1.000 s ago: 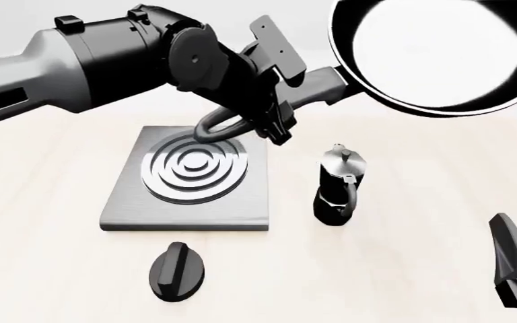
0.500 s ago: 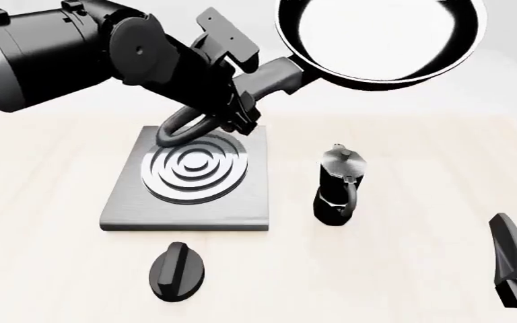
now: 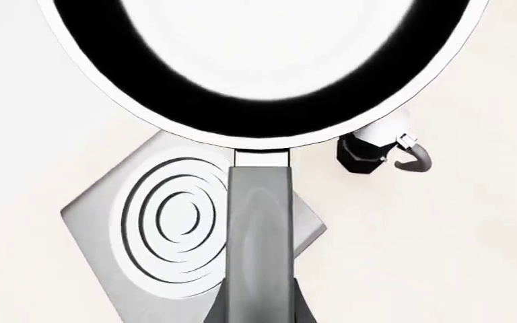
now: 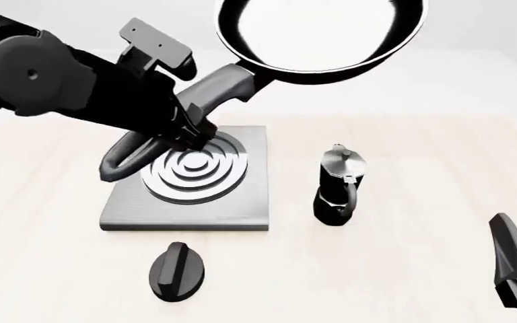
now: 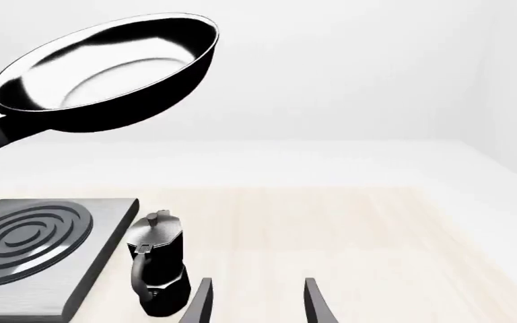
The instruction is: Put the frying pan on the stove.
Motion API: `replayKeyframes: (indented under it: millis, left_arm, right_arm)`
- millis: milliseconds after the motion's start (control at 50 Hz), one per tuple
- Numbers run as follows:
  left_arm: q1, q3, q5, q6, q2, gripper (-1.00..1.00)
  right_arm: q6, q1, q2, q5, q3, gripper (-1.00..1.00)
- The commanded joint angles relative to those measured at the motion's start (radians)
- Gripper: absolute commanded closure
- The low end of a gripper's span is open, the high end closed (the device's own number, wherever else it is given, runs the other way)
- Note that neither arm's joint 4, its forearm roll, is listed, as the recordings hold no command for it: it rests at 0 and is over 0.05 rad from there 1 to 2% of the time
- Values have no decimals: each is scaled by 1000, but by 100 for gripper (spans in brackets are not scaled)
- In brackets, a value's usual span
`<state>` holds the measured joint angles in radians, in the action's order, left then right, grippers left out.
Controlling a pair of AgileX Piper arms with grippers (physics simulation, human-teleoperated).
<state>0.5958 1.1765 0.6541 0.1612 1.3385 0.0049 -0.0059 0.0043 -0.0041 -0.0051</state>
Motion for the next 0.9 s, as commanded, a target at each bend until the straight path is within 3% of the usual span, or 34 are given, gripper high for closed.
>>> replayKeyframes:
  millis: [20,140,180,300,440,560,580,720,740,800,840,900]
  left_arm:
    - [-87,-124,3,-33,-152,100]
    - [-117,-160,25,-52,-192,100]
    - [-95,-162,38,-93,-210,100]
    - [-129,-198,45,-91,-219,100]
    - [-152,-235,79,-178,-272,100]
    - [-208,-268,107,-168,-303,100]
    - [-184,-268,106,-211,-320,100]
    - [-252,-291,174,-182,-365,100]
    - [-224,-281,182,-217,-368,100]
    - [-246,-294,188,-213,-371,100]
    - [-295,-315,193,-165,-368,100]
    - [-290,-314,186,-170,-363,100]
  right_arm:
    - [0,0,-1,0,1,-100]
    - [1,0,-1,0,1,-100]
    - [1,0,-1,0,1,-100]
    - [0,0,-1,0,1,-100]
    - [1,0,-1,0,1,-100]
    - [0,0,-1,0,1,-100]
    - [0,0,-1,0,1,-100]
    - [0,0,-1,0,1,-100]
    - [0,0,-1,0,1,-100]
    - [0,0,-1,0,1,-100]
    - [0,0,-1,0,1,-100]
    - [1,0,-1,0,1,-100]
